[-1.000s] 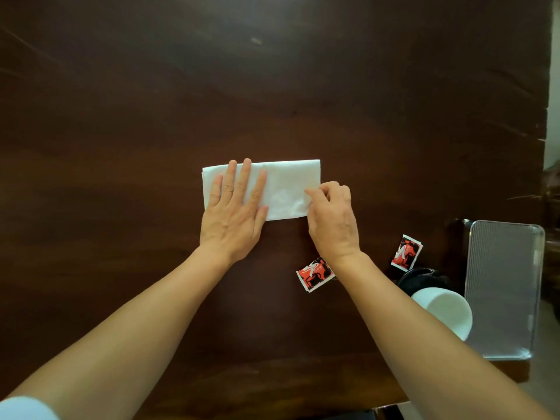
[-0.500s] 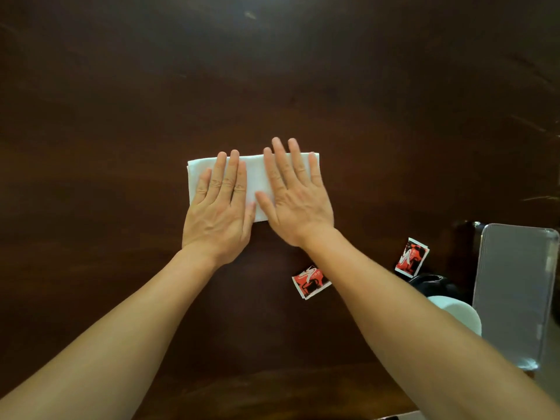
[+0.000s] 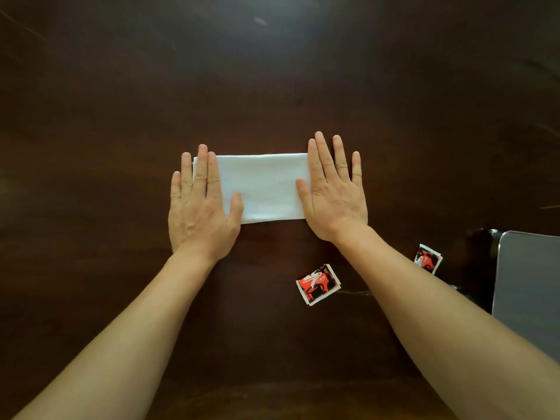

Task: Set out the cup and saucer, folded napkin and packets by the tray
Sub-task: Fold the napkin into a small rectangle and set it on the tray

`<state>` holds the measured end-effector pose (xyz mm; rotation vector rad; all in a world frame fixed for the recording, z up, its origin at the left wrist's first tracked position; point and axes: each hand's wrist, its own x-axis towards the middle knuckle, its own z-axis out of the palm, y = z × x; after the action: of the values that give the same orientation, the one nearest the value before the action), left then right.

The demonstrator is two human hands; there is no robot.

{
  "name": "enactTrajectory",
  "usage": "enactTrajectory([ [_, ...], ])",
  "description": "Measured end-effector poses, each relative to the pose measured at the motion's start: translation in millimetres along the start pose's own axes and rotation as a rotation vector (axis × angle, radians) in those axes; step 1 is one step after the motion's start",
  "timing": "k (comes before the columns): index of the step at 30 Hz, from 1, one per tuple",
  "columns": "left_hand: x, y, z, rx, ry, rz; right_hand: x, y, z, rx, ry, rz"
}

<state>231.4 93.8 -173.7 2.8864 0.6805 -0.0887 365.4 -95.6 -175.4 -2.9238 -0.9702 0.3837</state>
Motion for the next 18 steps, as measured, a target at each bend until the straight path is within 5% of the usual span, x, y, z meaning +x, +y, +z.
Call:
enactTrajectory([
  [6,-15,10,4,-0.017,-0.007,-0.116,9,8,0,-0.037,-0.018,-0.041],
  [13,-98,62,4,-0.046,-0.132,-0.300,47,32,-32,-0.293,-0.168,-0.348],
  [18,-149,83,3,0.013,-0.198,-0.251,47,-14,-38,-0.319,-0.188,-0.075],
])
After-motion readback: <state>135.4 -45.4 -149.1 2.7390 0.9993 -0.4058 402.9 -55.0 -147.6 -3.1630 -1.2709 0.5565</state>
